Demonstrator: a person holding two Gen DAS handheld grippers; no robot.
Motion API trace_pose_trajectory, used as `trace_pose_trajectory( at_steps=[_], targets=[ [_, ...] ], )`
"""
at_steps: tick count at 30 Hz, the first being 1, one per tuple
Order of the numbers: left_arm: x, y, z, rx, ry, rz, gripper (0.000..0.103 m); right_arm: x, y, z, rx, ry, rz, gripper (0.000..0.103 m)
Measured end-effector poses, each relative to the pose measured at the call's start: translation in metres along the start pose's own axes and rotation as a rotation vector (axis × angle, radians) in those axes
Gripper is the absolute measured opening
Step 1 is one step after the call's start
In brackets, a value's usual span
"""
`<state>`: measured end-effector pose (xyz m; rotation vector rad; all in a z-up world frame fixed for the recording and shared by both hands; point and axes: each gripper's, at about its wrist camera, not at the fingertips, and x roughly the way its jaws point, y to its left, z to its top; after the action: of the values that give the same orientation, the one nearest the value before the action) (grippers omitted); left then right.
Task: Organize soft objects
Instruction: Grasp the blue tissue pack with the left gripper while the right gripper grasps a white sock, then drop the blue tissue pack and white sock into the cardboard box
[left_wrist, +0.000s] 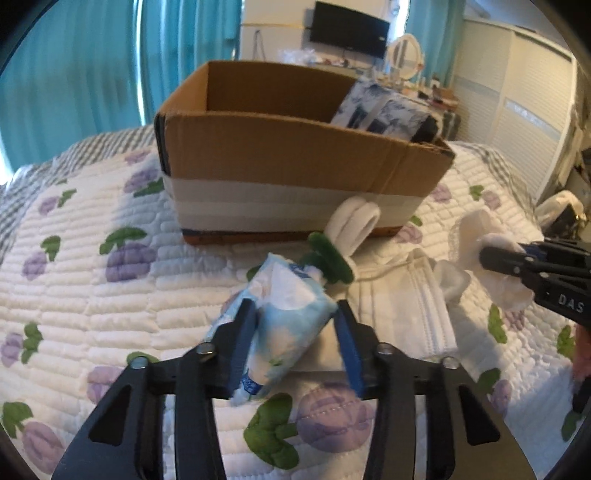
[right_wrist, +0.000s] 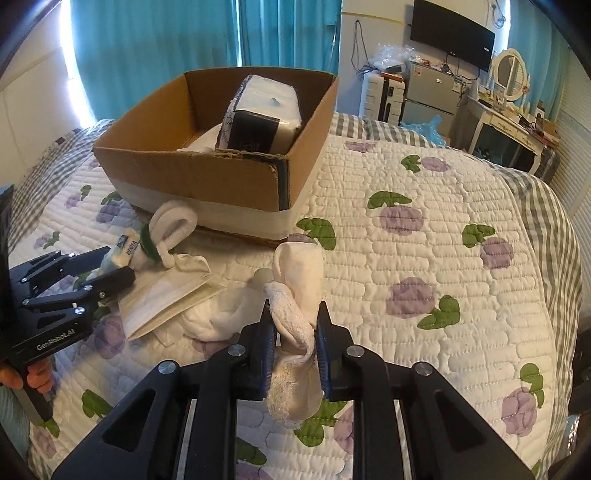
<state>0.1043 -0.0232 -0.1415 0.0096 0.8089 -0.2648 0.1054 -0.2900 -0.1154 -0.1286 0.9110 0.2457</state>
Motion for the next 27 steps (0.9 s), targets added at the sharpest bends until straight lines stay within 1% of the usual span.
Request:
trace_pose_trajectory(
  at_steps=[4, 8, 12, 15, 20, 27],
  targets=[
    [-0.007, 0.002, 0.0, -0.009, -0.006, 0.003, 0.031, -0.003, 0.001, -0.003, 0.006, -0.005, -0.002, 0.019],
    [-0.02, 0.005, 0.003, -0.026, -0.015, 0.028, 0.025, -0.012, 0.006, -0.005, -0.005, -0.027, -0.002, 0.019],
    [-0.043, 0.008, 0.005, -0.048, -0.029, 0.043, 0.023, -0.027, 0.011, -0.006, -0.003, -0.051, 0.003, 0.019],
    [-0.063, 0.007, 0.008, -0.042, -0.047, 0.055, 0.023, -0.042, 0.017, -0.006, -0.009, -0.074, 0.009, 0.019],
    [-0.105, -0.001, 0.02, -0.026, -0.113, 0.053, 0.023, -0.078, 0.031, -0.002, -0.017, -0.13, 0.023, 0.019],
    [-0.157, -0.02, 0.046, 0.021, -0.207, 0.055, 0.023, -0.138, 0.049, 0.014, -0.042, -0.23, 0.048, 0.019]
  ],
)
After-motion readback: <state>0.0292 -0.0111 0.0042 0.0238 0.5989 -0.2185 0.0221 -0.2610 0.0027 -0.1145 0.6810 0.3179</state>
